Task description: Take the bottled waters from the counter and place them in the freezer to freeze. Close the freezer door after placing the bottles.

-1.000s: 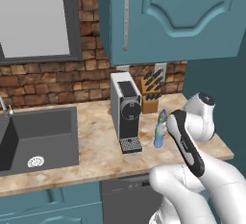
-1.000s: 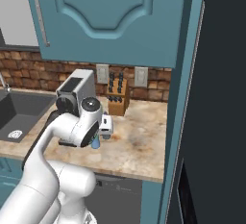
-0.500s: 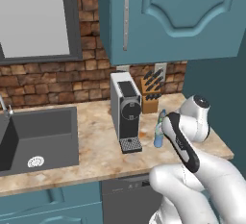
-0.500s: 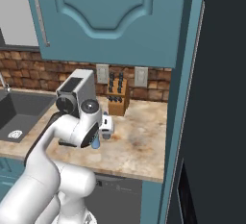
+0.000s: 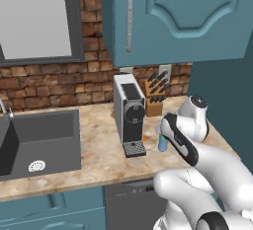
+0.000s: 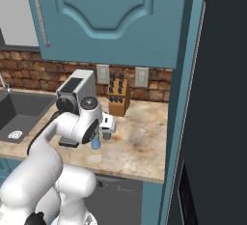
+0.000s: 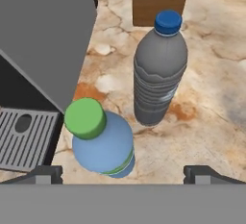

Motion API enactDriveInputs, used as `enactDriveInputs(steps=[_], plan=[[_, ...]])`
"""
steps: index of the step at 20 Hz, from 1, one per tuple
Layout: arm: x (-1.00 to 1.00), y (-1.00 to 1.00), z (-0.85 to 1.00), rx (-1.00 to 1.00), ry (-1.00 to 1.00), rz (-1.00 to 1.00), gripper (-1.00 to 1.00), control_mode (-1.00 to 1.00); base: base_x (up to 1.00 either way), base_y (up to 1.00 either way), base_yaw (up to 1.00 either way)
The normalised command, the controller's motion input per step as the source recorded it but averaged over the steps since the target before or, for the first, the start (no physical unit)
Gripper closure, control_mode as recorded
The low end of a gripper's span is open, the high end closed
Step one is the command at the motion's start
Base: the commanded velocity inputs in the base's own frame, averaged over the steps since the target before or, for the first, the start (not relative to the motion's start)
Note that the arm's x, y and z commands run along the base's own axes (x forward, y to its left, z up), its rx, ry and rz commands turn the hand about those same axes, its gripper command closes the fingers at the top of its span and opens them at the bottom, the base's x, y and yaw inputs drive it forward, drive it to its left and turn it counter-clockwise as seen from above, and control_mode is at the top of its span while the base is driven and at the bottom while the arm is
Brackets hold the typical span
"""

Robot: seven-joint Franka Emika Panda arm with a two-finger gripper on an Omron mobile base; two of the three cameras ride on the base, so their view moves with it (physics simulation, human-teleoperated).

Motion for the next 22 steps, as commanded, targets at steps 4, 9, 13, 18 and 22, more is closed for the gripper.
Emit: enactDriveInputs(steps=[4, 9, 13, 18, 22], plan=[[0.0, 0.0, -0.14, 0.0, 0.03, 0.0, -1.0, -1.0, 0.0, 0.0, 0.0], [0.02, 0.0, -0.03, 0.0, 0.0, 0.0, -1.0, -1.0, 0.0, 0.0, 0.0], [0.01, 0.0, -0.05, 0.0, 0.0, 0.0, -1.0, -1.0, 0.0, 0.0, 0.0], [0.0, 0.13, -0.07, 0.0, 0.0, 0.0, -1.0, -1.0, 0.0, 0.0, 0.0], [0.02, 0.09, 0.0, 0.0, 0.0, 0.0, -1.0, -1.0, 0.0, 0.0, 0.0]])
